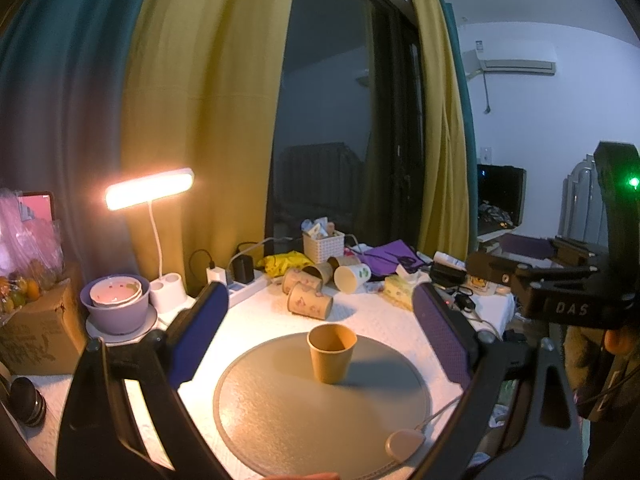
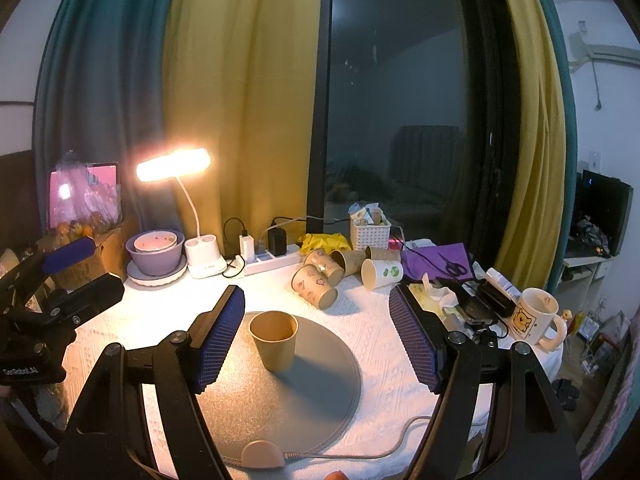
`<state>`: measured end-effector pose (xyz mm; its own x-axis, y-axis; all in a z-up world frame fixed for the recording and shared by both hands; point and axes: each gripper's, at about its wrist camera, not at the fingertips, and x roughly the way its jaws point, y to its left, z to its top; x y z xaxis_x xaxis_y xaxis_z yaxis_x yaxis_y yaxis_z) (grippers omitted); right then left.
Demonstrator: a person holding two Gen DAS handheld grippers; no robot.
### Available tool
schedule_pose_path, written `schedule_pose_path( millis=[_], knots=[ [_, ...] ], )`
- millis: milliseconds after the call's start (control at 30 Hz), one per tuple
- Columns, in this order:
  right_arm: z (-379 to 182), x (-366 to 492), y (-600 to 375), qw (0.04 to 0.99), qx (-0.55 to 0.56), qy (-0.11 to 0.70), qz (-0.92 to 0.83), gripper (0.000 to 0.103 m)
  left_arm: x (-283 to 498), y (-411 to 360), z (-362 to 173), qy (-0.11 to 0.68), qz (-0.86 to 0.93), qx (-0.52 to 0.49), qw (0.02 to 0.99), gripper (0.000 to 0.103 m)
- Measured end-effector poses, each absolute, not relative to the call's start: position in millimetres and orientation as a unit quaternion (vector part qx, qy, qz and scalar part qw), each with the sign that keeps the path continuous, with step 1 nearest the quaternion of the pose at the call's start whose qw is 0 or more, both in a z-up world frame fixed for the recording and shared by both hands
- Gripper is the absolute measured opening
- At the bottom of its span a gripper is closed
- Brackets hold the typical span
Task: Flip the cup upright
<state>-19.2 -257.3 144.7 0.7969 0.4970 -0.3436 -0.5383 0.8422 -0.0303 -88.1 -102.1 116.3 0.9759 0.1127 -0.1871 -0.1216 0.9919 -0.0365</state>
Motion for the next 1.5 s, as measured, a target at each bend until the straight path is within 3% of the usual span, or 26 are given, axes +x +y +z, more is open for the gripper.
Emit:
schedule_pose_path(
  millis=[1500],
  knots=[
    [142.8,-17.4,-256.5,0.945,-0.064,0.166,0.274,0.078,-91.3,-110.0,114.8,0.081,0.058,-0.025,0.995,0.094]
  ],
)
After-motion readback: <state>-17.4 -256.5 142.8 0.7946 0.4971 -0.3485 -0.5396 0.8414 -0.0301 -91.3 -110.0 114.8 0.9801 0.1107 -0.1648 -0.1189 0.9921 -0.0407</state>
